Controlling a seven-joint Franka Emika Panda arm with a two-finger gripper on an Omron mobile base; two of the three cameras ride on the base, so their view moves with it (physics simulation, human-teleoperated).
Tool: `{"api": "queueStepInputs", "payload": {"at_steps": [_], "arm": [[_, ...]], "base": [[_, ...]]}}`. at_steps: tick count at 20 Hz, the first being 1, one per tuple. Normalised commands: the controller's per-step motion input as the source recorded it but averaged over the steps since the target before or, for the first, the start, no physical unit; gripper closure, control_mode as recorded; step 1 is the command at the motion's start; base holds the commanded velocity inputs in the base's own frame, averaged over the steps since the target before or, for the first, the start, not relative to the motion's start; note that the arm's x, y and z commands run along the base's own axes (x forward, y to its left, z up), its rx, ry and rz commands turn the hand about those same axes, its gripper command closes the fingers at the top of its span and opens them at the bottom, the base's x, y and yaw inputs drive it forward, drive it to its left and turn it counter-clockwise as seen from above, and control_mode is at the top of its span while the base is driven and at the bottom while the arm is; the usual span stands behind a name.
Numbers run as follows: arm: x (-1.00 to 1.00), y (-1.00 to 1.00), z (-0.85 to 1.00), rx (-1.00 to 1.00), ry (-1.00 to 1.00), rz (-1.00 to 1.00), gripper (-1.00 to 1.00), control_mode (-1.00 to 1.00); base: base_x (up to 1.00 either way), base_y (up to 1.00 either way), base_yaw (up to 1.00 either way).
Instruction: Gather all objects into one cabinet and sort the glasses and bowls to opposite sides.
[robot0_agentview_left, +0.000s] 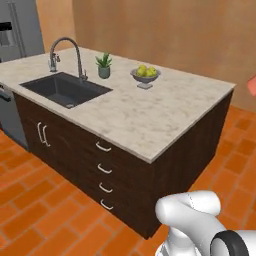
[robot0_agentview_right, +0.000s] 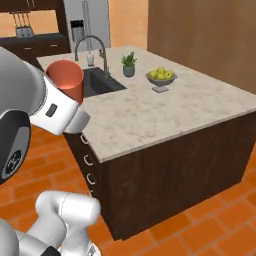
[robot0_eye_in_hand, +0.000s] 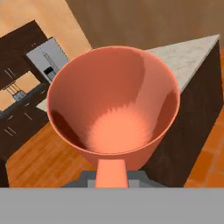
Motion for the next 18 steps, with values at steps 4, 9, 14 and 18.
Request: {"api": "queueStepInputs", "payload": {"at_steps": [4,9,14,18], "arm": [[0.0,0.0,0.0,0.0,0.0,0.0,1.0,1.0],[0.0,0.0,0.0,0.0,0.0,0.0,1.0,1.0],[0.0,0.0,0.0,0.0,0.0,0.0,1.0,1.0],[0.0,0.0,0.0,0.0,0.0,0.0,1.0,1.0]], "base": [[0.72,0.63,0.59],[0.71,0.7,0.59],[0.68,0.81,0.51],[0.82,0.64,0.37]]}}
